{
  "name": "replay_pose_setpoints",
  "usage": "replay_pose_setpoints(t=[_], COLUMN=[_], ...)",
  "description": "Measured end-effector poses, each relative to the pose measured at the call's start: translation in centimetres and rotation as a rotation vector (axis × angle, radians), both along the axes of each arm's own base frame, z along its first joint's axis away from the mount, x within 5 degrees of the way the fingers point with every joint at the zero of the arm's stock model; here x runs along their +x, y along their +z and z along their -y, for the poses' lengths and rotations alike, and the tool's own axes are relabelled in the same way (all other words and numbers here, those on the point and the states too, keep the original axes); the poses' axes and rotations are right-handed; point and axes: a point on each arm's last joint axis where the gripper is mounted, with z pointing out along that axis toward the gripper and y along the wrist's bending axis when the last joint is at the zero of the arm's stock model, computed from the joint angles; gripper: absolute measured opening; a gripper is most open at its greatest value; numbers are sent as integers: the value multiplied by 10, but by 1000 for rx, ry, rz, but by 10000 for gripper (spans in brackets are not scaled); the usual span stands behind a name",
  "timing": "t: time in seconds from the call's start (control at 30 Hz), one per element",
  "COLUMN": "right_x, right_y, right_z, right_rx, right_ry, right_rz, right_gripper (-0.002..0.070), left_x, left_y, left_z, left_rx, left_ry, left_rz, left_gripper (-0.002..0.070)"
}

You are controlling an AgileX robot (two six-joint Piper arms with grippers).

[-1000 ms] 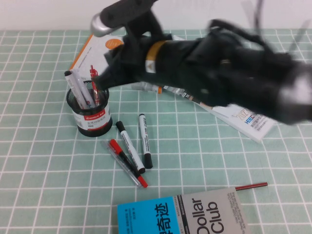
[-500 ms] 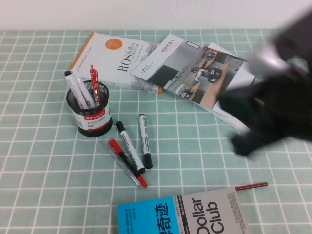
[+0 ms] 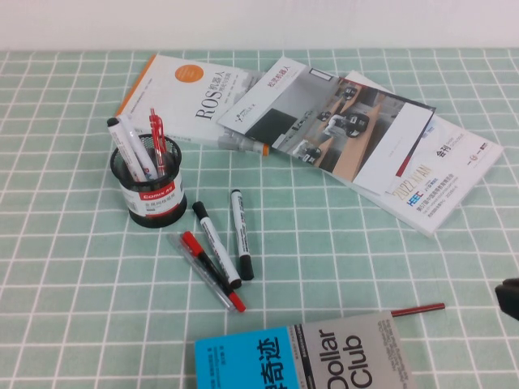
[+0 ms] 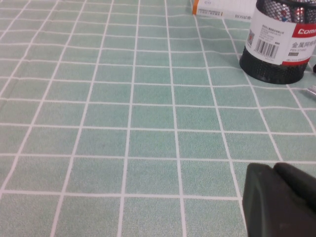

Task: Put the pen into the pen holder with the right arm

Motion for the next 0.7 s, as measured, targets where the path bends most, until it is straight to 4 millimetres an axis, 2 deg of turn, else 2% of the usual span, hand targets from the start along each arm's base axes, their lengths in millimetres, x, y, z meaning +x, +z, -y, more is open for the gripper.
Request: replay_pose_setpoints(t=[0.17,0.33,0.5,0.7], right_x=[12,20,-1,-28], right_y=[-30,-63,-95,-121], right_z=[8,43,72,82], right_rx=[-1,135,255,277], right_ry=[-125,-414,-658,-705], right_rz=[24,70,138,318], right_gripper=[-19,-19,-19,-19], left_x=[0,0,0,0], left_y=[0,0,0,0], left_z=[0,0,0,0], left_rx=[0,0,0,0], left_ry=[0,0,0,0], left_rz=[0,0,0,0], left_gripper=[-6,-6,-6,-6])
